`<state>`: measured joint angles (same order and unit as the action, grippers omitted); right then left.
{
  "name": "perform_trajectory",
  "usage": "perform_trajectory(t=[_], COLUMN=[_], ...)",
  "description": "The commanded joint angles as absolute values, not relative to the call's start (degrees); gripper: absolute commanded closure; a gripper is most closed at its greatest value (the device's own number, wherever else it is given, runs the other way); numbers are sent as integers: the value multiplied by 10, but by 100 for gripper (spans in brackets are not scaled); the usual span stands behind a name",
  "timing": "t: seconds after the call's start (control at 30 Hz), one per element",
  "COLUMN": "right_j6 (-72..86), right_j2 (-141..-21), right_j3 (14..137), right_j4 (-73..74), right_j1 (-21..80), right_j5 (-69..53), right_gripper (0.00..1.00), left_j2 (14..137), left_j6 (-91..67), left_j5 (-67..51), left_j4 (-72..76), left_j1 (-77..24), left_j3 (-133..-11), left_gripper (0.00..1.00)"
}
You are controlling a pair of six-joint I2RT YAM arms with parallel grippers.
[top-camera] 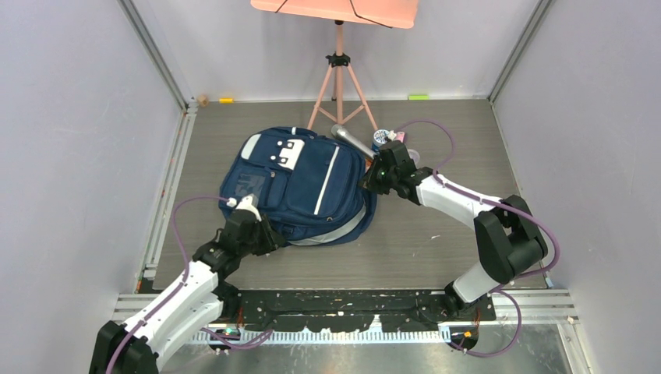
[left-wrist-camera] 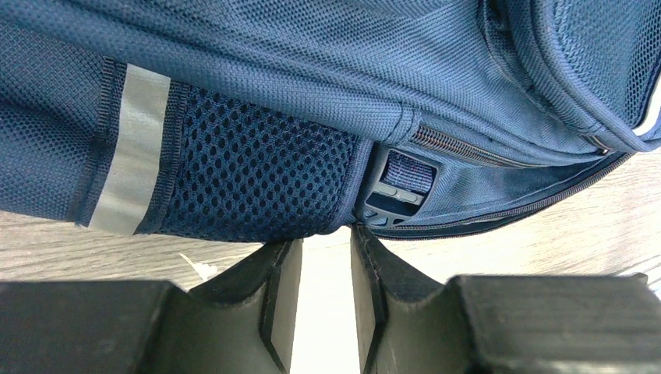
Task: Pack the student bag
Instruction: Zip the student bag at the center of the board.
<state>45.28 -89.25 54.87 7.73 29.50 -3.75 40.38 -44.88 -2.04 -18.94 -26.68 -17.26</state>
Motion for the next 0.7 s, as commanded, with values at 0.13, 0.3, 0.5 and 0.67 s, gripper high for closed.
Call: perform_trajectory(t=[0.13, 0.3, 0.5, 0.67], right_j6=[464, 465, 473, 480], right_j2=[-897, -901, -906, -914], right_j3=[559, 559, 553, 548], right_j4=[30, 28, 16, 7], right_j1=[292, 292, 292, 292], right_j5=[-40, -40, -43, -49], right_gripper=[99, 100, 100, 100], left_j2=[410, 407, 423, 428], left_j6=[-464, -439, -429, -436], left_j5=[-16, -27, -77, -90], left_j4=[-153, -149, -122, -111], left_j1=[-270, -270, -272, -284], left_j3=[-149, -151, -160, -174], left_gripper=[78, 93, 100, 100])
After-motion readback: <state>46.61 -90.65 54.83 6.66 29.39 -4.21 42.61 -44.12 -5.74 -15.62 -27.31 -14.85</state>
